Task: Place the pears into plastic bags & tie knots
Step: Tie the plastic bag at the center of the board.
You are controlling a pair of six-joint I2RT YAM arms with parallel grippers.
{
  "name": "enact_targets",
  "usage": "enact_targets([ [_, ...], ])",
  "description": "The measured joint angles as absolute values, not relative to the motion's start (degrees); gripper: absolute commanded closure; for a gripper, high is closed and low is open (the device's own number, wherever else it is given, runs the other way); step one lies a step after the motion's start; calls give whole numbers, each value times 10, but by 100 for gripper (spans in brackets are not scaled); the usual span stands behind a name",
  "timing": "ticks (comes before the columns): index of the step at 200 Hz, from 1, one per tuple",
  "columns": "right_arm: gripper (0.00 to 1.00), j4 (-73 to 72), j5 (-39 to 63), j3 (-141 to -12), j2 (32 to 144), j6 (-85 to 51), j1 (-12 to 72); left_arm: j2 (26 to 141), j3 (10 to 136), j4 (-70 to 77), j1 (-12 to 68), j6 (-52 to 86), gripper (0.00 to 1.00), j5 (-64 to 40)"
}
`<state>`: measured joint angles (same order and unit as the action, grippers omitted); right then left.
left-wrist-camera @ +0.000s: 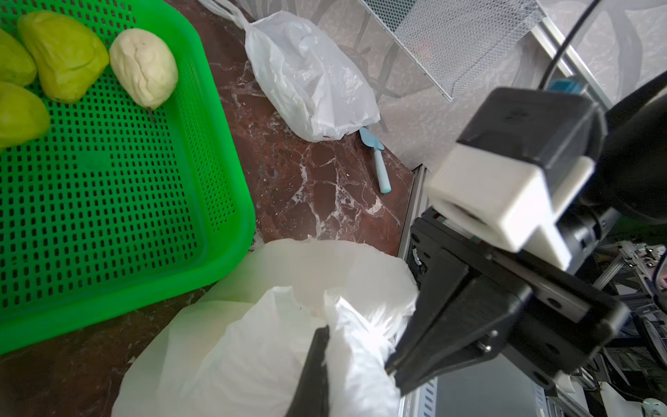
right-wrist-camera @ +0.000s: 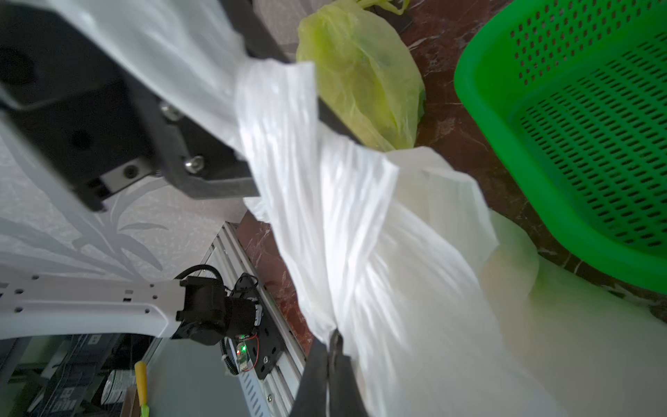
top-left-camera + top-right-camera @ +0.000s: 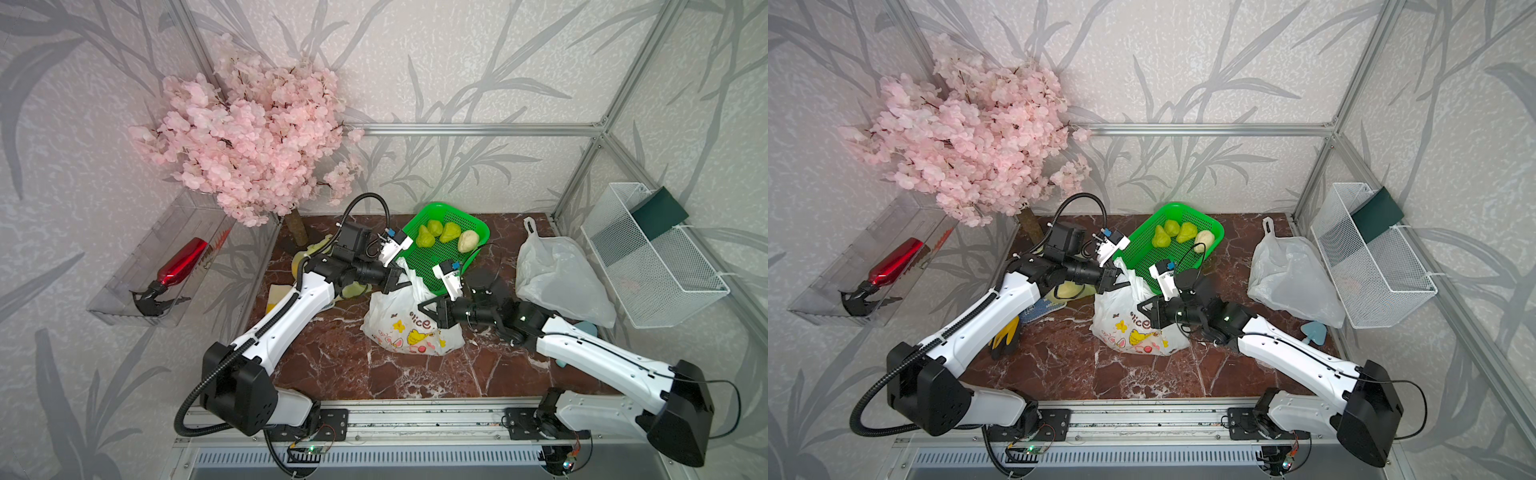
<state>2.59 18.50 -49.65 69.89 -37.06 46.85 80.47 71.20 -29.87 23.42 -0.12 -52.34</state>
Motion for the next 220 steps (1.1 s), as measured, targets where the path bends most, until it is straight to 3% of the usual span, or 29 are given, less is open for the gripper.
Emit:
enact_targets([
  [24, 100, -34, 192, -485, 736, -395, 428, 805, 716, -318, 224, -15, 100, -520],
  [62, 100, -74, 225, -489, 770, -410, 393, 804, 736, -369, 220, -57, 84, -513],
  [118, 100, -74, 236, -489, 787, -430, 410, 808, 765, -427, 231, -101, 70, -526],
  [171, 100, -74, 220, -504, 789, -444, 465, 808, 757, -415, 243, -96, 64, -528],
  [220, 100, -79, 208, -513, 811, -448, 465, 802, 735, -417, 245, -104, 42, -521],
])
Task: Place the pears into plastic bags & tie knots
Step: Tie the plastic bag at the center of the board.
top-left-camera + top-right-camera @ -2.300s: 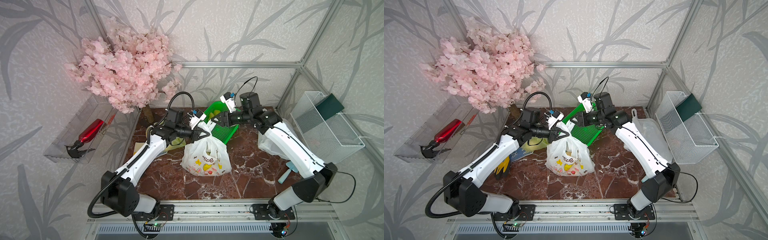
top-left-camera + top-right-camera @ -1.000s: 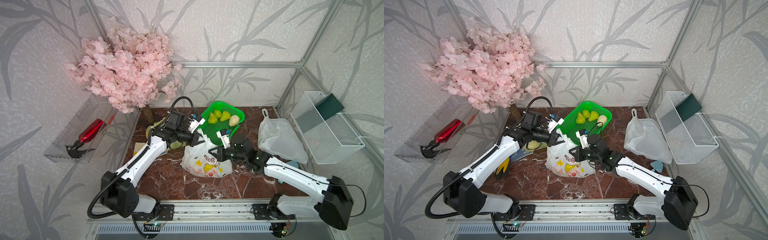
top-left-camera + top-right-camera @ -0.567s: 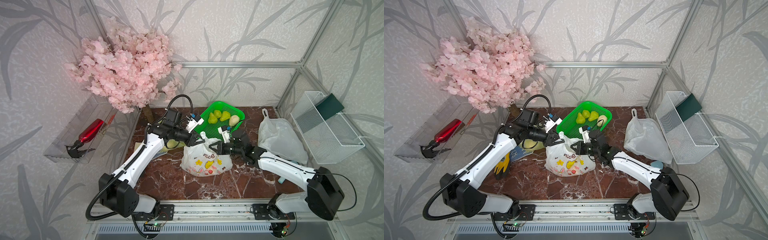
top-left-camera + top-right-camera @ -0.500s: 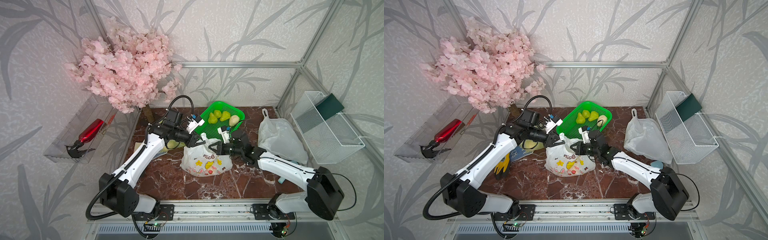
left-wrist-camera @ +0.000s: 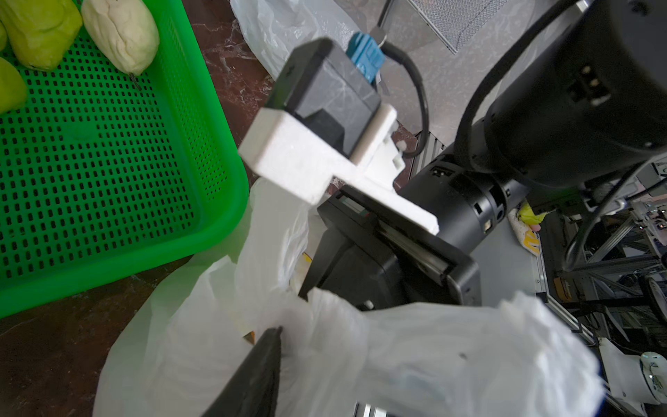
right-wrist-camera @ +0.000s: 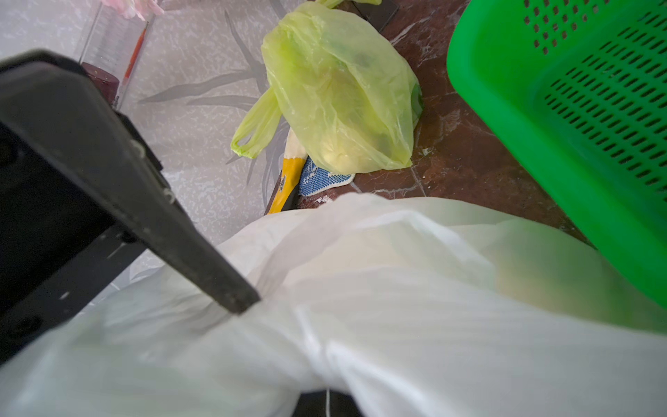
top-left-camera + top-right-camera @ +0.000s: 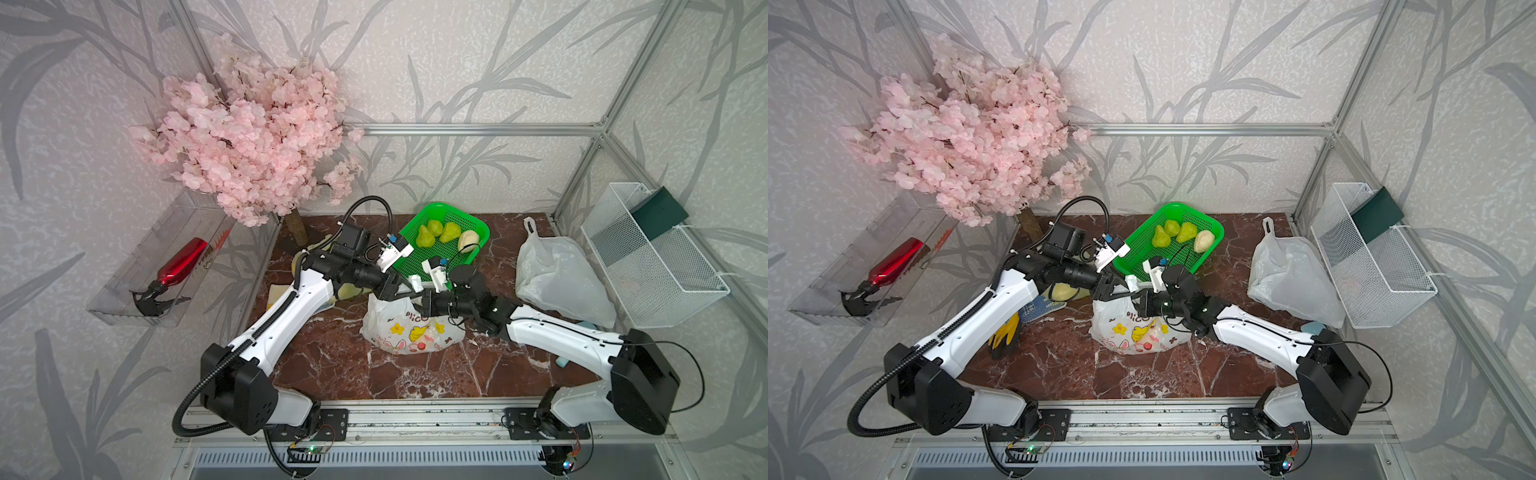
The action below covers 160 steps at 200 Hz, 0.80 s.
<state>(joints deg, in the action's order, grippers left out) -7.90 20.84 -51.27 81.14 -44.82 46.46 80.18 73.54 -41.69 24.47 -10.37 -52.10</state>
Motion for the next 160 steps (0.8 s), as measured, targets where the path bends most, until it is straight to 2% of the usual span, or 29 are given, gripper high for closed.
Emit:
enact_targets([
  [54, 100, -83, 208, -513, 817, -450, 465, 751, 697, -425, 245, -124, 24, -530],
  [83, 100, -87, 210, -513, 817, -450, 465, 758, 689, -407, 248, -119, 25, -534],
  [104, 100, -88, 211, -513, 817, -451, 465, 765, 680, -372, 251, -108, 33, -511],
  [130, 100, -90, 211, -513, 817, -452, 465, 765, 652, -303, 251, -79, 56, -465],
  [160, 100, -93, 215, -513, 817, -453, 465, 766, 640, -245, 251, -41, 78, -429],
])
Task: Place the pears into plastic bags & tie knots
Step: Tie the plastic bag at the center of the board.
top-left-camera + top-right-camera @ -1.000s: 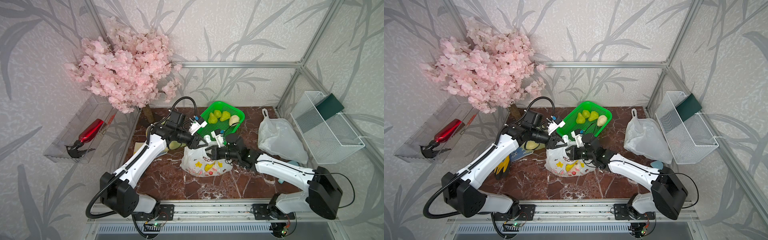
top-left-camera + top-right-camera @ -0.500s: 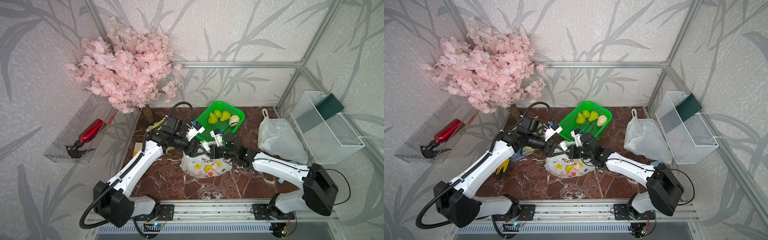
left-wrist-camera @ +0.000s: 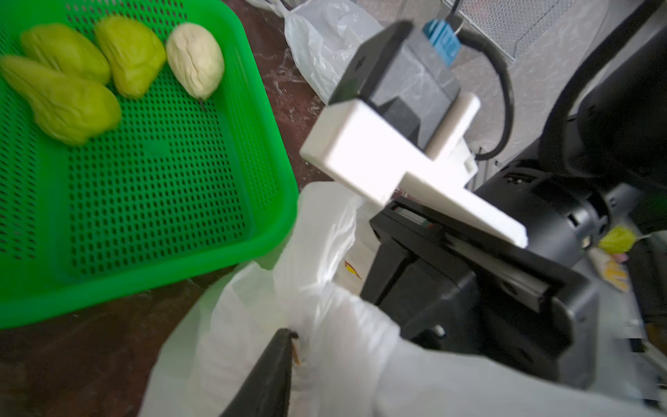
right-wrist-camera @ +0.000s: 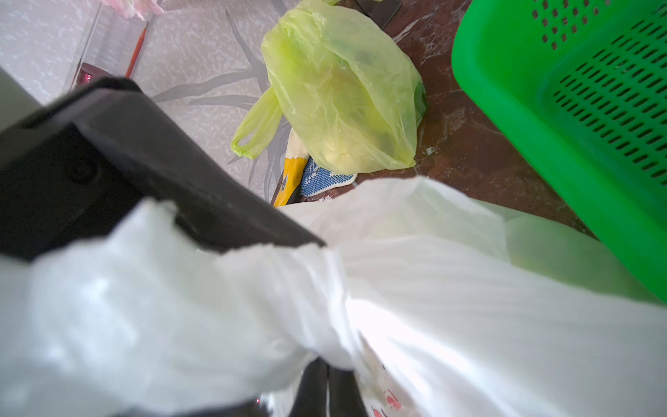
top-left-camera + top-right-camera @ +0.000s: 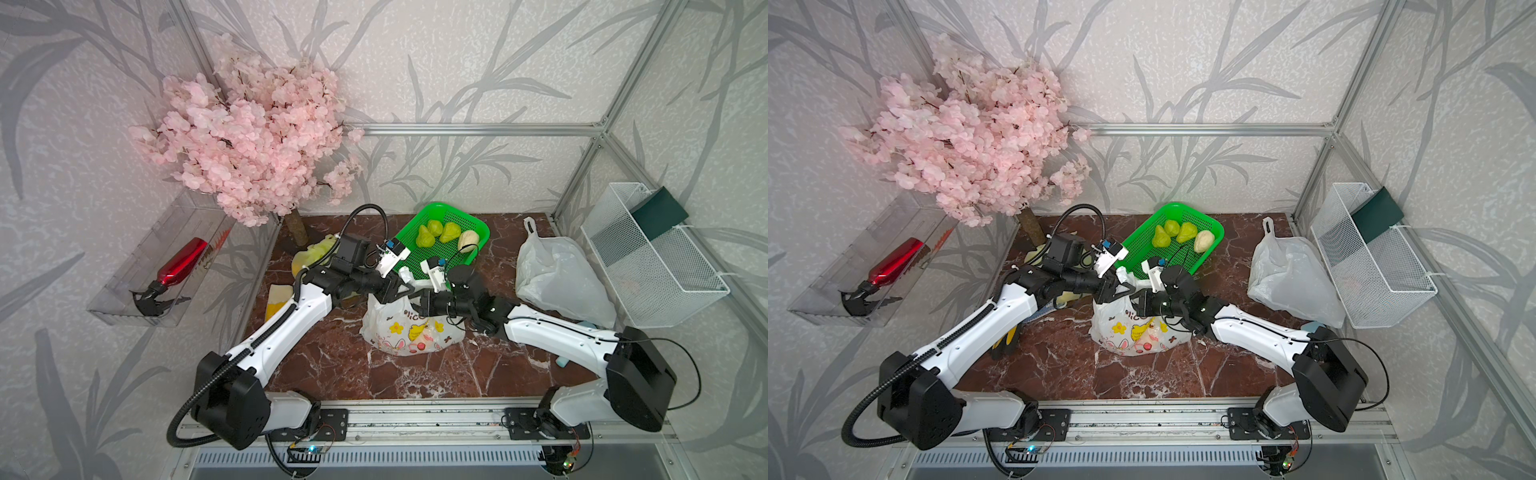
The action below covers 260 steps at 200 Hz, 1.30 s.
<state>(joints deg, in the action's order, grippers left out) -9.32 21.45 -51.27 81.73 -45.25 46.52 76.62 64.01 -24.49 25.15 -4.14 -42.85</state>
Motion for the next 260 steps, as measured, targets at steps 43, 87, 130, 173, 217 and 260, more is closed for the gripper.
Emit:
enact_targets([
  [43, 100, -103, 215, -513, 817, -452, 465, 766, 630, -197, 251, -18, 97, -404],
  [87, 75, -55, 253, -515, 795, -404, 446, 745, 588, -157, 252, -14, 100, -404],
  [130, 45, 124, 266, -609, 719, -213, 407, 697, 568, -138, 252, -39, 100, -406],
  [173, 30, 239, 207, -698, 722, 11, 420, 688, 564, -130, 252, -56, 100, -416],
  [217, 34, 275, 213, -737, 795, 113, 424, 688, 564, -128, 255, -60, 100, -435],
  [260, 50, 271, 248, -743, 838, 121, 421, 676, 564, -128, 257, -69, 100, -451],
])
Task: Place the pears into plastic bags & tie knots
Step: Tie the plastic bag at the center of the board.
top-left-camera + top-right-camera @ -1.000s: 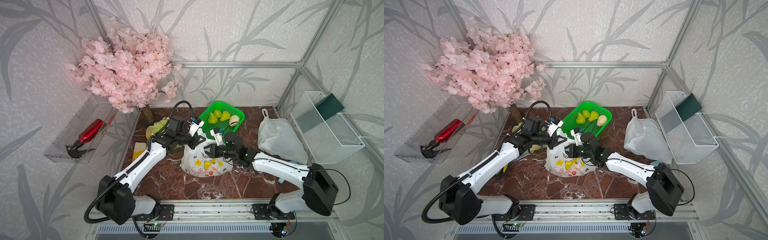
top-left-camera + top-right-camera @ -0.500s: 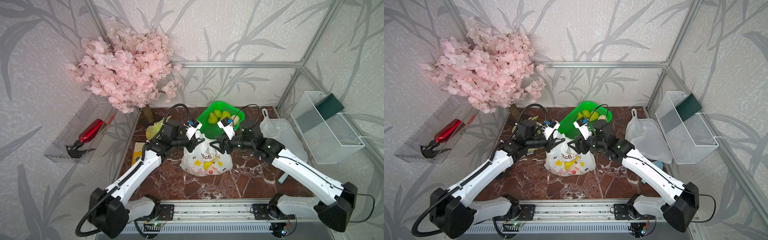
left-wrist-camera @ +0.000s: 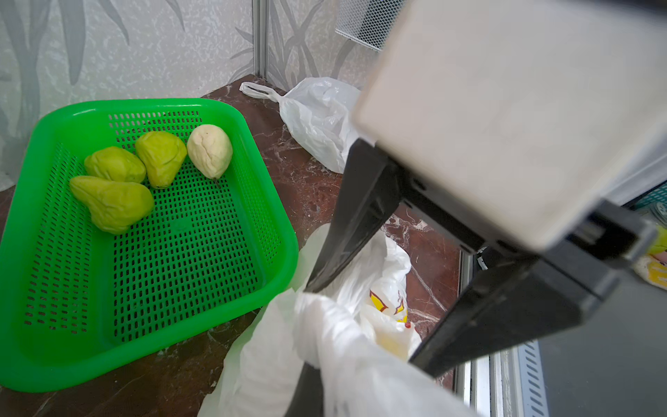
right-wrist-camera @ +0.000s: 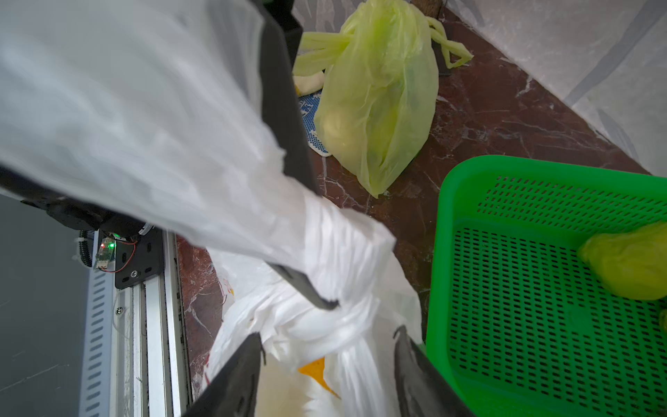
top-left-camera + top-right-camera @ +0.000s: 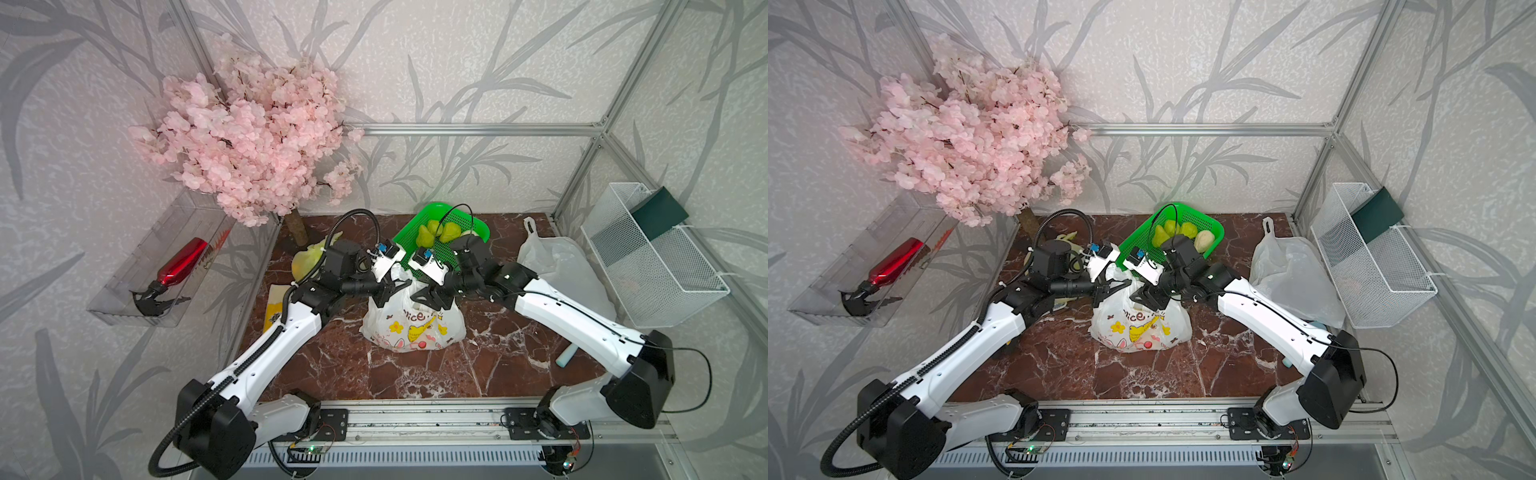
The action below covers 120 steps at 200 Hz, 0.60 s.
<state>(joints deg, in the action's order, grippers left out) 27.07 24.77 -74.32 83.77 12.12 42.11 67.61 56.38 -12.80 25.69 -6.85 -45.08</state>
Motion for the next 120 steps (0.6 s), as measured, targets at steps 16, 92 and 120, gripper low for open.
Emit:
enact_targets([
  [16, 55, 264, 260, -746, 849, 119, 418, 671, 564, -128, 258, -70, 100, -454],
  [92, 100, 169, 270, -715, 858, 70, 413, 651, 558, -129, 262, -52, 88, -448],
  [120, 100, 72, 247, -643, 828, 34, 412, 599, 519, -129, 259, -18, 67, -418],
])
